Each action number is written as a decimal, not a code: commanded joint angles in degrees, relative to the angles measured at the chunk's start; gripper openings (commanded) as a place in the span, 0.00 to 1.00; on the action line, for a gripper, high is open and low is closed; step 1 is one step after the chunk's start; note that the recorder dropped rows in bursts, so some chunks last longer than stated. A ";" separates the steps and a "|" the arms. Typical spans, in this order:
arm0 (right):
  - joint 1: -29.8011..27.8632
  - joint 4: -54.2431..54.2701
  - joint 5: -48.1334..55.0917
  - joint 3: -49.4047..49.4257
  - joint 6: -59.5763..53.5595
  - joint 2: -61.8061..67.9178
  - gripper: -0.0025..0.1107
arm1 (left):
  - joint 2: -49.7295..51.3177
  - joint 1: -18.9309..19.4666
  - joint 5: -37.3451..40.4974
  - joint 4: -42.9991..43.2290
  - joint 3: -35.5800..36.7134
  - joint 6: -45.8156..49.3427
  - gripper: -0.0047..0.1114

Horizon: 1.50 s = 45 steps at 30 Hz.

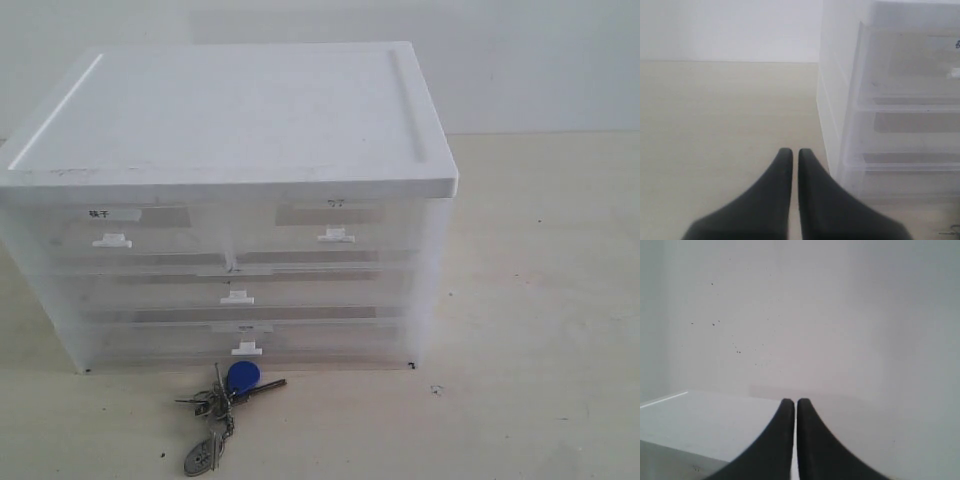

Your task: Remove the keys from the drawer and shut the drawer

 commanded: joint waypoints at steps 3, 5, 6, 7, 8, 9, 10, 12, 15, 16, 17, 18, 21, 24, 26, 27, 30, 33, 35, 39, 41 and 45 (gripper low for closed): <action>0.06 -0.02 -0.48 0.11 -0.18 -0.33 0.02 | 0.18 0.01 -0.66 0.00 -0.22 0.19 0.08; 0.06 -0.02 -0.48 0.11 -0.03 -0.33 0.02 | 0.18 0.01 -0.66 0.00 -0.22 0.19 0.08; 0.06 -0.02 -0.48 0.11 -0.03 -0.33 0.02 | 0.18 0.01 -0.66 0.00 -0.22 0.19 0.08; 0.06 -0.02 -0.48 0.11 -0.03 -0.33 0.02 | 0.18 0.01 -0.66 0.00 -0.22 0.19 0.08; 0.06 -0.02 -0.48 0.11 -0.03 -0.33 0.02 | 0.18 0.01 -0.66 0.00 -0.22 0.19 0.08; 0.06 -0.02 -0.48 0.11 -0.03 -0.33 0.02 | 0.18 0.01 -0.66 0.00 -0.22 0.19 0.08; 0.06 -0.02 -0.48 0.11 -0.03 -0.33 0.02 | 0.18 0.01 -0.66 0.00 -0.22 0.19 0.08; 0.06 -0.02 -0.37 0.11 -0.34 -0.33 0.02 | 0.18 0.01 -0.66 0.00 -0.22 0.19 0.08; 0.06 -0.02 -0.48 0.11 -2.17 -0.33 0.02 | 0.18 0.01 -0.66 0.00 -0.22 0.19 0.08; 0.06 -0.02 -0.48 0.11 -2.29 -0.33 0.02 | 0.18 0.01 -0.66 0.00 -0.22 0.19 0.08; 0.06 0.22 -0.48 0.11 -2.29 -0.33 0.02 | 0.18 0.01 -0.66 0.00 -0.22 0.19 0.08; 0.06 0.54 -0.59 0.11 -2.29 -0.33 0.02 | 0.18 0.01 -0.66 0.00 -0.22 0.19 0.08; 0.06 -1.27 -0.73 0.11 -2.29 -0.33 0.02 | 0.18 0.01 -0.66 0.00 -0.22 0.19 0.08; -0.64 -9.26 0.00 0.11 3.79 -0.33 0.02 | 0.18 0.01 -0.66 0.00 -0.22 0.19 0.08; -1.70 -15.57 -0.11 1.05 10.29 -0.33 0.02 | 0.18 0.01 -0.66 0.00 -0.22 0.19 0.08; -2.30 -18.48 -0.92 1.97 12.87 -0.33 0.02 | 0.18 0.01 -0.66 0.00 -0.22 0.19 0.08; -4.57 -23.67 -3.69 5.76 16.67 -0.33 0.02 | 0.18 0.01 -0.66 0.00 -0.22 0.19 0.08; -7.24 -23.77 -7.97 11.19 17.58 -0.33 0.02 | 0.18 0.01 -0.66 0.00 -0.22 0.19 0.08; -9.73 -23.77 -10.47 14.57 19.67 -0.33 0.02 | 0.18 0.01 -0.66 0.00 -0.22 0.19 0.08; -16.36 -23.77 -8.52 17.71 25.32 -0.33 0.02 | 0.18 0.01 -0.66 0.00 -0.22 0.19 0.08; -19.20 -23.77 -3.39 17.71 25.93 -0.33 0.02 | 0.18 0.01 -0.66 0.00 -0.22 0.19 0.08; -23.91 -23.77 2.51 17.71 24.66 -0.33 0.02 | 0.18 0.01 -0.66 0.00 -0.22 0.19 0.08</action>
